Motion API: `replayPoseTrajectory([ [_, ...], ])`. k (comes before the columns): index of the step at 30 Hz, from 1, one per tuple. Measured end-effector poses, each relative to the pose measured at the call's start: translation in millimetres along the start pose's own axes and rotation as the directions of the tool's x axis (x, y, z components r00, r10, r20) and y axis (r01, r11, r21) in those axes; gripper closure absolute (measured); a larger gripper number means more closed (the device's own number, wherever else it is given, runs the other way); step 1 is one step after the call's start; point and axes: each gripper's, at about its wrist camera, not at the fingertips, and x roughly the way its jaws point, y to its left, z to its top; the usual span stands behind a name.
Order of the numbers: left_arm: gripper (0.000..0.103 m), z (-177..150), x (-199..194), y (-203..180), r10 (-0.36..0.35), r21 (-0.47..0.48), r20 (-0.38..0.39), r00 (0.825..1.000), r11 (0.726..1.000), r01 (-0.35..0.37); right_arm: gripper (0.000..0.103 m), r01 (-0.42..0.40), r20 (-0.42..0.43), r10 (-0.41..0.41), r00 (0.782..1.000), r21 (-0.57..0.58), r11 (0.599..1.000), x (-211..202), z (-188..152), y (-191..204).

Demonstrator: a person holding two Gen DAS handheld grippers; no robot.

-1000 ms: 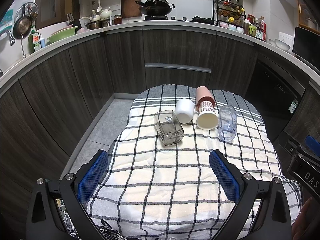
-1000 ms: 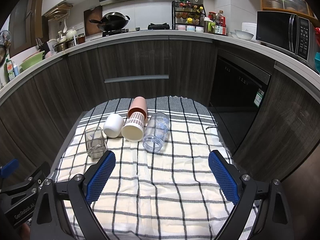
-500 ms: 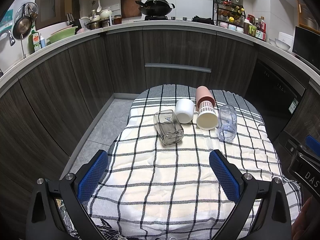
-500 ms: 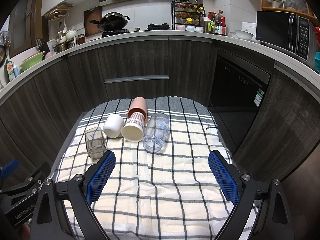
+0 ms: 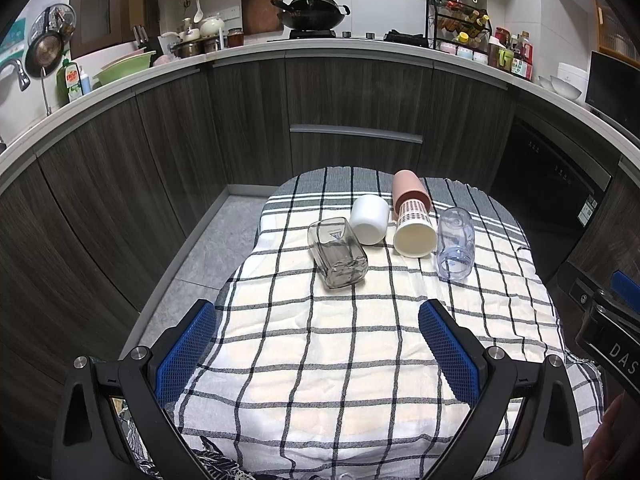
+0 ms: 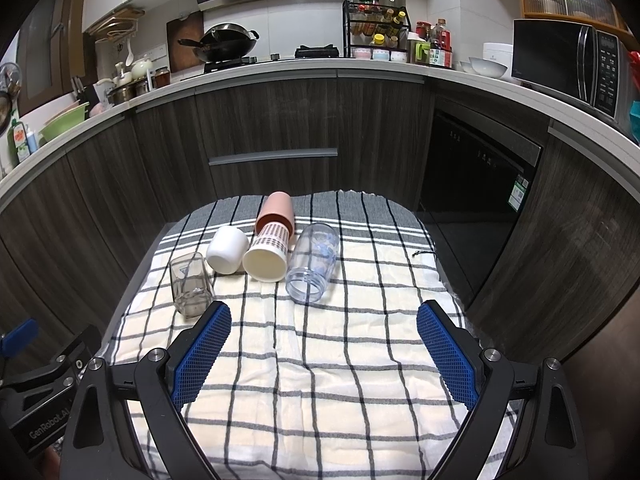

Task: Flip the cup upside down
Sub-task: 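Move the right tool toward the pink cup and close on it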

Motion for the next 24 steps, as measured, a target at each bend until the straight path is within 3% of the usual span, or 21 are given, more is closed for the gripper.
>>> replayPoseTrajectory([
  [11, 0.0, 7.9, 10.4, 3.4, 0.005, -0.004, 0.0, 1.0, 1.0, -0.005, 0.009, -0.009, -0.009, 0.009, 1.0, -0.002, 1.0, 9.2, 4.0, 2.7],
  [24, 0.0, 48.0, 62.1, 5.9, -0.004, -0.04, 0.017, 1.0, 0.999, 0.005, 0.009, -0.027, -0.05, 0.026, 0.998, -0.025, 0.999, 78.6, 49.4, 18.5],
])
